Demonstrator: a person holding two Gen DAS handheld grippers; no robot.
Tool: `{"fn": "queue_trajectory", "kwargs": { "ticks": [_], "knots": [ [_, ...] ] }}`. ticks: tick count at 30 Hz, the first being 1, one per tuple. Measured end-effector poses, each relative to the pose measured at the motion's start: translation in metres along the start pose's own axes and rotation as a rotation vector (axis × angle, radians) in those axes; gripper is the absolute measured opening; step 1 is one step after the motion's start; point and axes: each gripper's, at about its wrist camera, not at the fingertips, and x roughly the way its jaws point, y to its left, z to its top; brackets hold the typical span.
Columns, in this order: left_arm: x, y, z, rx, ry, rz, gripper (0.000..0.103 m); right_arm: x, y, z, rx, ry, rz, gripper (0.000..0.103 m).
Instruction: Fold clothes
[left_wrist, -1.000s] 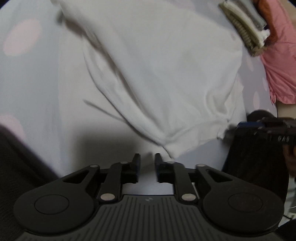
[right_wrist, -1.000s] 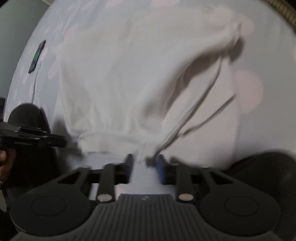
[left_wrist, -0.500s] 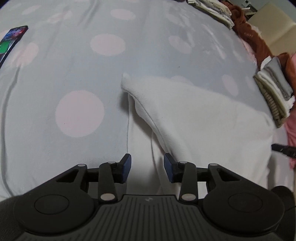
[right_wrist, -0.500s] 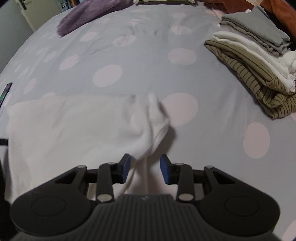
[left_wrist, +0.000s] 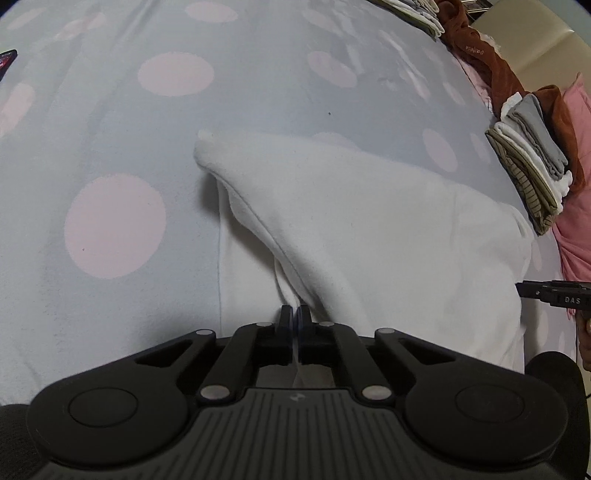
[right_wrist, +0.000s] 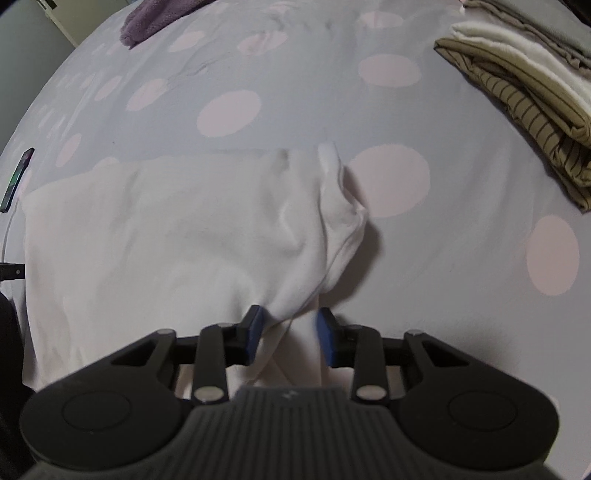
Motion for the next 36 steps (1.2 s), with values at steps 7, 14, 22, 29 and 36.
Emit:
{"fn": "queue_trajectory", "kwargs": {
  "ticks": [7, 14, 22, 29, 36],
  "knots": [
    [-0.025, 0.017, -0.007, -0.067, -0.022, -0.046, 0.0, -0.023, -0.008, -0.008, 0.043, -0.016, 0.067, 0.0],
    [-0.026, 0.016, -0.011, -0.084, -0.018, -0.051, 0.0, -0.025, -0.007, -0.014, 0.067, -0.02, 0.055, 0.009],
    [-0.03, 0.015, -0.016, -0.082, -0.012, -0.048, 0.0, 0.009, 0.008, -0.013, 0.045, 0.013, 0.001, 0.007],
    [-0.036, 0.017, -0.022, -0.088, -0.005, -0.051, 0.0, -0.034, -0.011, -0.024, 0.16, -0.048, 0.055, 0.002],
    [-0.052, 0.021, -0.037, -0.141, -0.007, -0.069, 0.0, -0.07, -0.029, -0.05, 0.228, -0.027, 0.072, 0.002]
  ]
}}
